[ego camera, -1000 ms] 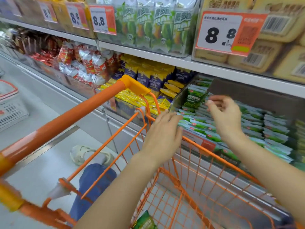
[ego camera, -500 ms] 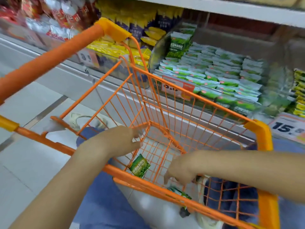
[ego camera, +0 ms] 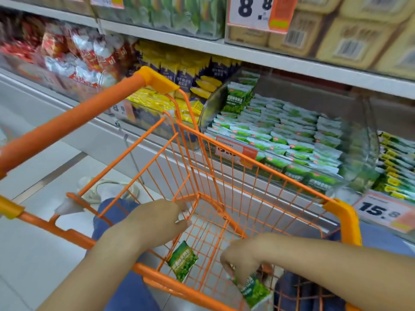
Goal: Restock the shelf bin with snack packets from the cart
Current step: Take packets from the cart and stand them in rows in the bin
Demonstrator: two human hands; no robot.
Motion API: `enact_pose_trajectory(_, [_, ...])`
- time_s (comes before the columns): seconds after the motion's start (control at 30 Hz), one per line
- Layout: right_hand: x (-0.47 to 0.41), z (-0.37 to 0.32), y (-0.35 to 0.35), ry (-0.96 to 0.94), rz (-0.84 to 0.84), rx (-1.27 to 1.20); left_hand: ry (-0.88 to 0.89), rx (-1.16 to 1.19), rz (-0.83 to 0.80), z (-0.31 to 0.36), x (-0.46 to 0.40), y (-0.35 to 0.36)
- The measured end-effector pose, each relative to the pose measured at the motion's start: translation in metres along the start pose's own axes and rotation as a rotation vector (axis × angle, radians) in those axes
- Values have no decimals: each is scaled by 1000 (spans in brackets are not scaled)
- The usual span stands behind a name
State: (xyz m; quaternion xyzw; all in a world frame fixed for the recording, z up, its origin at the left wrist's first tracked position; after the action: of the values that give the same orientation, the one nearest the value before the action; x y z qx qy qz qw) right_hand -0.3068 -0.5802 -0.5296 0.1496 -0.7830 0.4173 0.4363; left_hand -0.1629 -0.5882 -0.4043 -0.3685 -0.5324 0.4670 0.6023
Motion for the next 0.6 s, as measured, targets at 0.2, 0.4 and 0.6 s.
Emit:
enact_pose_trajectory(0.2, [98, 24, -156, -170, 839, -750, -69, 132, 341, 4, -1, -71])
enact_pose_trajectory(0.4, [151, 52, -176, -364, 1244, -1618, -203, 1292, 325, 27, -20, -82])
enact_pose_trajectory(0.6, [138, 50, -165, -301, 1162, -1634, -205, 1472, 421, 24, -32, -95])
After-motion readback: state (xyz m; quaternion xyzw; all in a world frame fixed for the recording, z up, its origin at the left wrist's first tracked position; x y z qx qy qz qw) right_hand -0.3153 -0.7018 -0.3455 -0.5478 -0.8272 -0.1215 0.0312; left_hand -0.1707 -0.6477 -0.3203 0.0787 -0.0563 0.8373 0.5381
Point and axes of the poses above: each hand's wrist, its own x-axis away from the middle knuckle, its own y-axis out of the palm, z = x × y, the point moved 9 cm from there along -x, towards the middle knuckle, and after that the axes turned 8 degrees about z, right-handed, at the moved point
